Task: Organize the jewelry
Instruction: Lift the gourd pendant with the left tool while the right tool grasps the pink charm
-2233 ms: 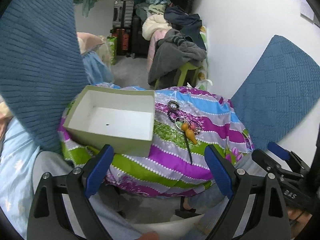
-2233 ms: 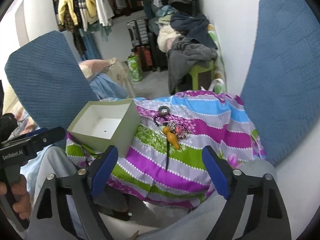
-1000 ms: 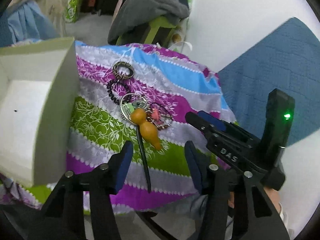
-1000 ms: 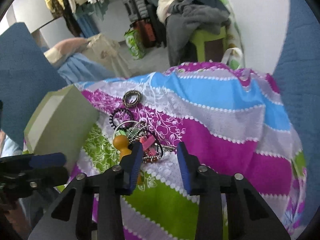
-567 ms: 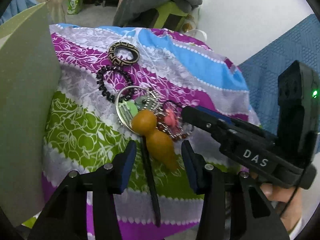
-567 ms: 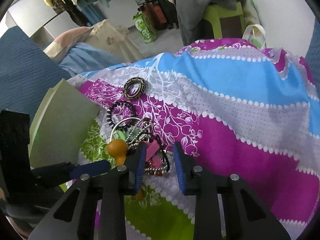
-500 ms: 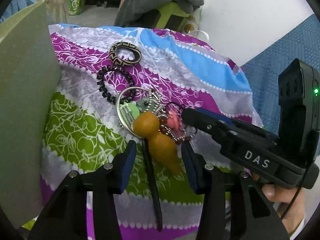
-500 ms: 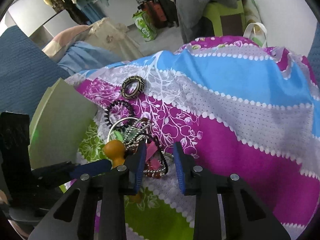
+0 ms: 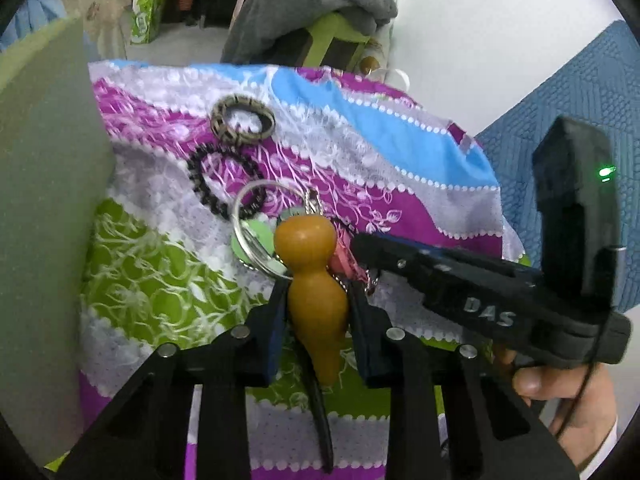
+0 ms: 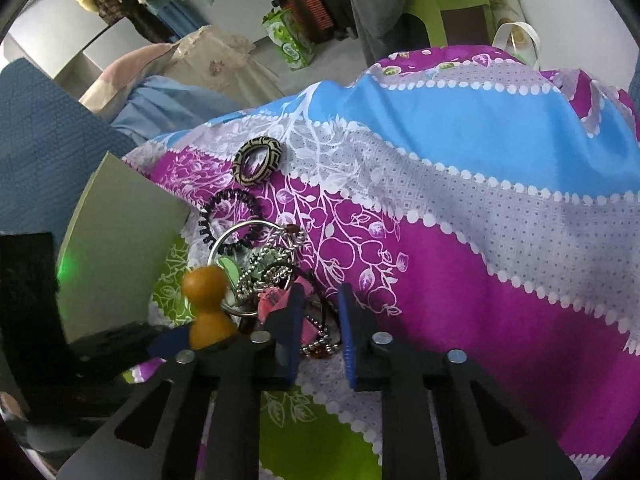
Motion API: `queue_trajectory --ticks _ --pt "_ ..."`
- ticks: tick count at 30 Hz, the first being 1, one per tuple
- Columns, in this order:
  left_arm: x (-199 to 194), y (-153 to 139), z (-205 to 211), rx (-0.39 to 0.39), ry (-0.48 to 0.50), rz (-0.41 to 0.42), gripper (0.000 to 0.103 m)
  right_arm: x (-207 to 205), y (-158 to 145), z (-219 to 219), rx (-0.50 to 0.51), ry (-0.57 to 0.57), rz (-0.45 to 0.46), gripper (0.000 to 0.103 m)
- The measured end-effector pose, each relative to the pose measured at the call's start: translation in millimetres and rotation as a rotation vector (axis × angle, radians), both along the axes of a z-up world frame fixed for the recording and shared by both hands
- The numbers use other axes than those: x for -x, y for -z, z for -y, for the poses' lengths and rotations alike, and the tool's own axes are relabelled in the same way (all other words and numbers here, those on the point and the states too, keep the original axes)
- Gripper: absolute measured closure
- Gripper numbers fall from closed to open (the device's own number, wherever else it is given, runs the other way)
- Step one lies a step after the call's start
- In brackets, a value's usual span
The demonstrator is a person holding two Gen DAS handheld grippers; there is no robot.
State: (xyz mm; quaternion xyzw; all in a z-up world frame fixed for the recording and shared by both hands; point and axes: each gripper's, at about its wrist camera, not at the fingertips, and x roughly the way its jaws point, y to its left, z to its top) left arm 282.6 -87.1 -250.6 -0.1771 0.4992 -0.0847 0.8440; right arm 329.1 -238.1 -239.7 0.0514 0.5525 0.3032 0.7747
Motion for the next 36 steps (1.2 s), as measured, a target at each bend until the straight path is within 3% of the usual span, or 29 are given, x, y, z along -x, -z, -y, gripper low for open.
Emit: queue_trajectory --ticks 12,20,23,27,36 --pt "35 -31 -27 0.004 0.026 0.021 0.073 26 -32 -1 -0.105 -0.058 0.065 0.1" --pt "53 -45 -34 0.001 0.042 0.039 0.073 46 -53 12 -0.117 -0.012 0.1 0.1" --pt "57 -53 -36 -0.014 0.05 0.054 0.073 46 -53 19 -0.069 0.054 0.124 0.096" --pt "59 -55 -38 -0.011 0.048 0.061 0.073 36 -30 9 -0.062 0.016 0.016 0.094" --pt "63 -51 -47 0.003 0.025 0.06 0.073 37 -14 -24 0.094 -0.049 0.11 0.079"
